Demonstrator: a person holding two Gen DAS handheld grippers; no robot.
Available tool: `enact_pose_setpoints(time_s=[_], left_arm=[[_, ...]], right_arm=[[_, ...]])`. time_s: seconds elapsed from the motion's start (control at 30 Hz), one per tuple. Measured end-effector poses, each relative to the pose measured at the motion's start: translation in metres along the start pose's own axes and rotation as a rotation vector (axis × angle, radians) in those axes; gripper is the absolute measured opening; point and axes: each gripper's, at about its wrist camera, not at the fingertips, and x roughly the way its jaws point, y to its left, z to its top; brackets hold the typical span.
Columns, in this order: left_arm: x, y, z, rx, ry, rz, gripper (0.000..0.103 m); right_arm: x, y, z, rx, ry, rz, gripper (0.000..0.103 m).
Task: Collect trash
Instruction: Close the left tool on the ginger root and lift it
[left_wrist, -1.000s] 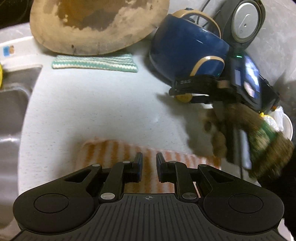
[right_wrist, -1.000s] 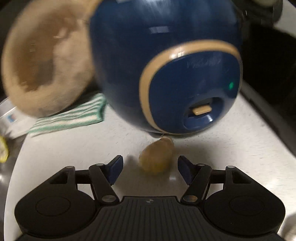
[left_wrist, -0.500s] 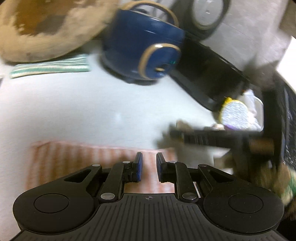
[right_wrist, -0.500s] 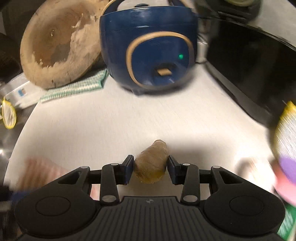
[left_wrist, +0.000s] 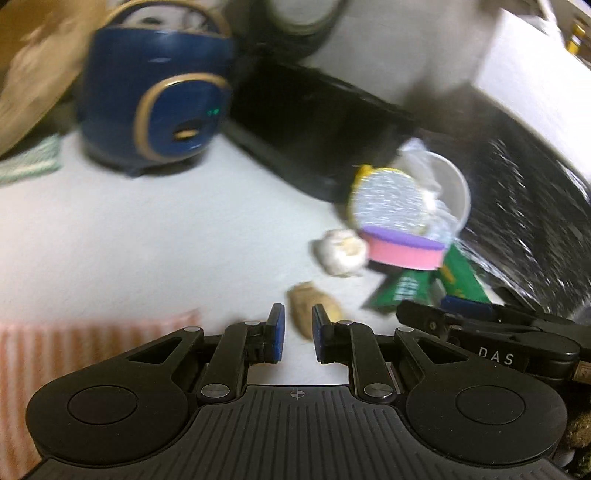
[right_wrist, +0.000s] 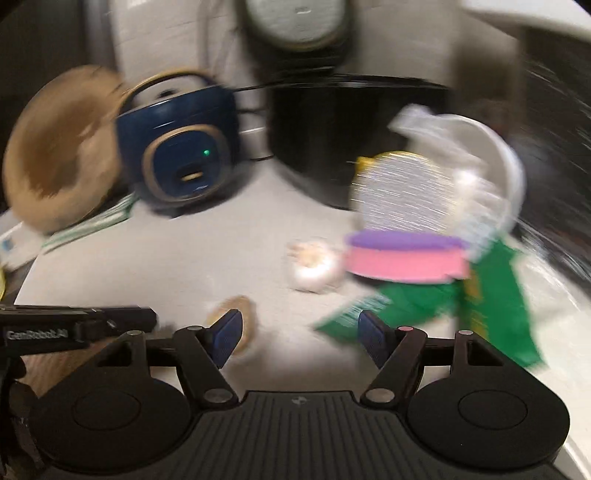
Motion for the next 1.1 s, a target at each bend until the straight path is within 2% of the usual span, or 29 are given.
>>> enact_pose_setpoints(time_s=[0.07, 0.2, 0.27, 0.3, 0.4, 0.5, 0.63, 0.73, 0.8, 1.0, 1.1], left_arm=[[0.01, -0.011, 0.006, 0.037, -0.002, -0.01, 0.019], [0.038, -0.035, 0.011, 0.144, 0.02, 0.04, 0.022], [0.05, -0.043, 0.008, 0.208, 0.045, 0.112, 0.023], [0.05, -0.044, 0.006, 0.225, 0.04, 0.116, 0.027], [0.047, -0.04, 0.004, 0.247, 0.029, 0.111, 0.028], [0.048, -0.029, 0.007, 0.194, 0.042, 0.078, 0.032], [0.066, -0.02, 0.016, 0.091, 0.115, 0.015, 0.049], [0.081, -0.023, 0.017, 0.069, 0.171, -0.019, 0.05], [0.086, -0.027, 0.015, 0.085, 0.178, -0.019, 0.05], [0.082, -0.026, 0.011, 0.103, 0.146, -0.034, 0.046], [0.07, -0.009, 0.009, 0.047, 0.136, -0.058, 0.046]], right_arm=[[-0.008, -0.01, -0.007, 0.038, -0.018, -0.044, 0.07], [-0.021, -0.021, -0.022, 0.087, -0.046, -0.095, 0.07], [-0.023, -0.02, -0.026, 0.084, -0.053, -0.1, 0.07], [-0.024, -0.02, -0.029, 0.074, -0.056, -0.104, 0.07], [-0.022, -0.014, -0.031, 0.027, -0.063, -0.125, 0.07], [-0.021, -0.013, -0.035, -0.001, -0.068, -0.141, 0.07], [-0.019, -0.013, -0.035, -0.007, -0.061, -0.141, 0.07], [-0.018, -0.011, -0.034, -0.033, -0.064, -0.151, 0.07], [-0.017, -0.011, -0.033, -0.043, -0.065, -0.159, 0.07], [-0.014, -0.018, -0.031, -0.03, -0.06, -0.178, 0.07], [-0.006, -0.017, -0.029, -0.027, -0.042, -0.171, 0.07]])
